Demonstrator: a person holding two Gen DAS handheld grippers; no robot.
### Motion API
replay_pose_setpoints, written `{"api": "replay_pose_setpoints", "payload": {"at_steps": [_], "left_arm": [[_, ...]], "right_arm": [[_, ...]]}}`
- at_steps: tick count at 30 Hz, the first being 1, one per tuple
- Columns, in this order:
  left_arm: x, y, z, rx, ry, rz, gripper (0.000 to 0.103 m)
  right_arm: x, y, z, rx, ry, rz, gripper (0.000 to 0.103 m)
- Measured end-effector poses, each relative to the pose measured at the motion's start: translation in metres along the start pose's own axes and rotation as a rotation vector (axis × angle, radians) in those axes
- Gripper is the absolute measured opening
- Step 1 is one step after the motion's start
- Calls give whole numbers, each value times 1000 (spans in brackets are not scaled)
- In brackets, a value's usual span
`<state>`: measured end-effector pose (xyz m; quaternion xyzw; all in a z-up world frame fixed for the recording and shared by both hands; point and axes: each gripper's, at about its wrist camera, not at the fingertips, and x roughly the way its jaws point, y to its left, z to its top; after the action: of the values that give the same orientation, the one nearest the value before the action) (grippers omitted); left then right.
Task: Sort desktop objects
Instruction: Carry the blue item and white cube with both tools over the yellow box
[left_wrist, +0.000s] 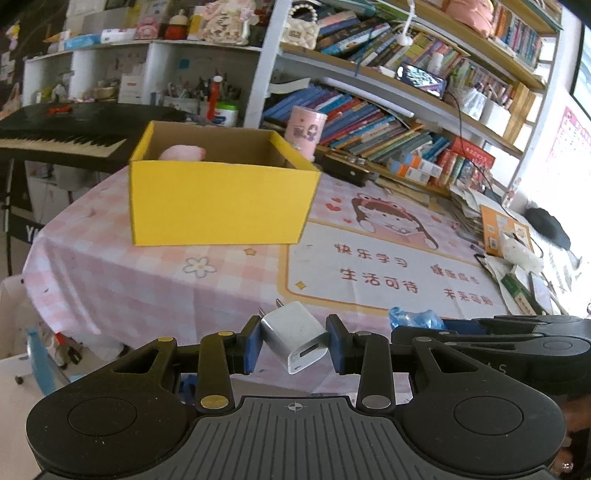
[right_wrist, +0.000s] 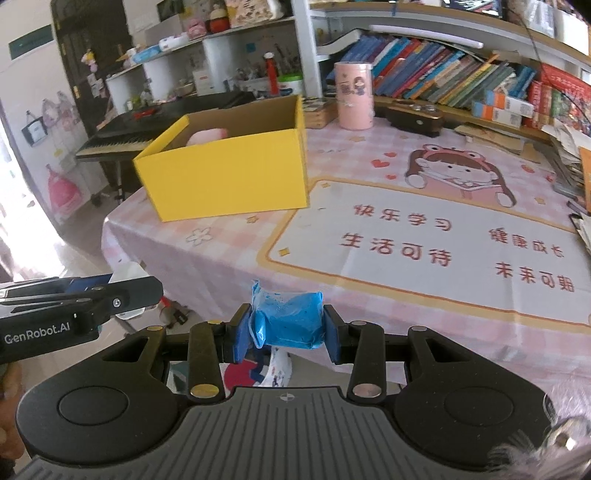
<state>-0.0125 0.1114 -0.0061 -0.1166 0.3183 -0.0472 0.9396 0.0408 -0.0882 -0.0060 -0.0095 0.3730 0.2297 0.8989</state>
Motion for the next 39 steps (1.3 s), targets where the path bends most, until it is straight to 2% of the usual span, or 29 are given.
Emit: {"api": "replay_pose_setpoints", "payload": {"at_steps": [9,22,39], "left_arm": [[-16,18,-7,-41,-15,51,35],[-28,36,-10,-74,-29,86,35],[-22,53,-3,-123,-38,116,35]], "right_arm": [[6,24,0,-54,18,54,37],[16,47,5,-102,36,99,37],[34,60,21,-170,66,137,37]]}}
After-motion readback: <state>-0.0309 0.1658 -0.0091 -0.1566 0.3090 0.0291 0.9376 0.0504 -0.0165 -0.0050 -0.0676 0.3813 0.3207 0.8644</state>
